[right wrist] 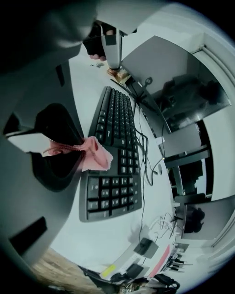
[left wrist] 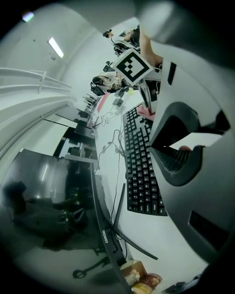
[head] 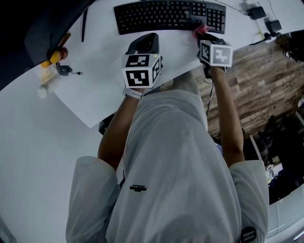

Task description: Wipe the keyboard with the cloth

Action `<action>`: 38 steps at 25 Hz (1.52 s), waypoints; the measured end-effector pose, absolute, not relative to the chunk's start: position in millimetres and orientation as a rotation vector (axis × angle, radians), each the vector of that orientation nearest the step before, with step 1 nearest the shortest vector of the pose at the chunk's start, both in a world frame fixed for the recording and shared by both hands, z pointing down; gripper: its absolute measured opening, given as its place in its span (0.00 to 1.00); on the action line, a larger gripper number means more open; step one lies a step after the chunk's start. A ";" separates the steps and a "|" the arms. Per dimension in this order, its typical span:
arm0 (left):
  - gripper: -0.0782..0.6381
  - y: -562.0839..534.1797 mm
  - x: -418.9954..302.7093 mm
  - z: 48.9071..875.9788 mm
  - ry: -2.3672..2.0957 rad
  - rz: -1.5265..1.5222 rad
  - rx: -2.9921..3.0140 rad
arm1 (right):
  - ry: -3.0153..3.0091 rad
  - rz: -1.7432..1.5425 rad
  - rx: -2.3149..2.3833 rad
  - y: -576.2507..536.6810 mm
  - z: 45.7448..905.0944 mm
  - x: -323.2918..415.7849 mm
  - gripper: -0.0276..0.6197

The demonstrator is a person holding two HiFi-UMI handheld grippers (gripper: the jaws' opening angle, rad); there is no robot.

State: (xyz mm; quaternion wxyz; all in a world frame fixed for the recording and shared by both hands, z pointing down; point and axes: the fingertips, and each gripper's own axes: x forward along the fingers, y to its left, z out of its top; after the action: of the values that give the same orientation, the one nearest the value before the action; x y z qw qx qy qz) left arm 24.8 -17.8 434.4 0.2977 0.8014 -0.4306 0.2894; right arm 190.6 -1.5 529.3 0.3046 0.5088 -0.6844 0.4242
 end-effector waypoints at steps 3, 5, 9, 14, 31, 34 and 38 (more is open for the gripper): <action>0.14 -17.2 8.7 436.6 -1.169 0.761 2.106 | -1.889 1.088 1.247 -8.3 532.2 150.0 0.10; 0.14 -16.4 -1.6 438.3 -1.185 0.755 2.087 | -1.907 1.058 1.190 -12.5 524.1 127.0 0.10; 0.14 -17.3 -24.5 440.1 -1.226 0.732 2.051 | -1.939 1.015 1.093 -18.0 520.6 85.3 0.10; 0.14 -17.7 -53.1 442.7 -1.276 0.711 2.001 | -2.001 0.965 0.975 -23.2 529.3 33.7 0.10; 0.14 2.3 -144.7 422.7 -1.458 0.605 1.838 | -2.326 1.023 0.722 -51.5 470.0 -108.1 0.11; 0.14 7.1 -147.1 410.4 -1.456 0.583 1.853 | -2.429 0.938 0.759 -64.6 422.2 -92.4 0.11; 0.13 4.6 -144.2 383.1 -1.457 0.523 1.894 | -2.572 0.727 0.825 -75.8 349.2 -53.5 0.11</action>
State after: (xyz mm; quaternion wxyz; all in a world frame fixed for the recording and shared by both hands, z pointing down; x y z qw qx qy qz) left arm -144.2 4.6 383.1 0.3406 0.7280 -0.5600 0.2008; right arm -53.5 -75.8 349.2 0.1715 0.2906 -0.9058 0.2562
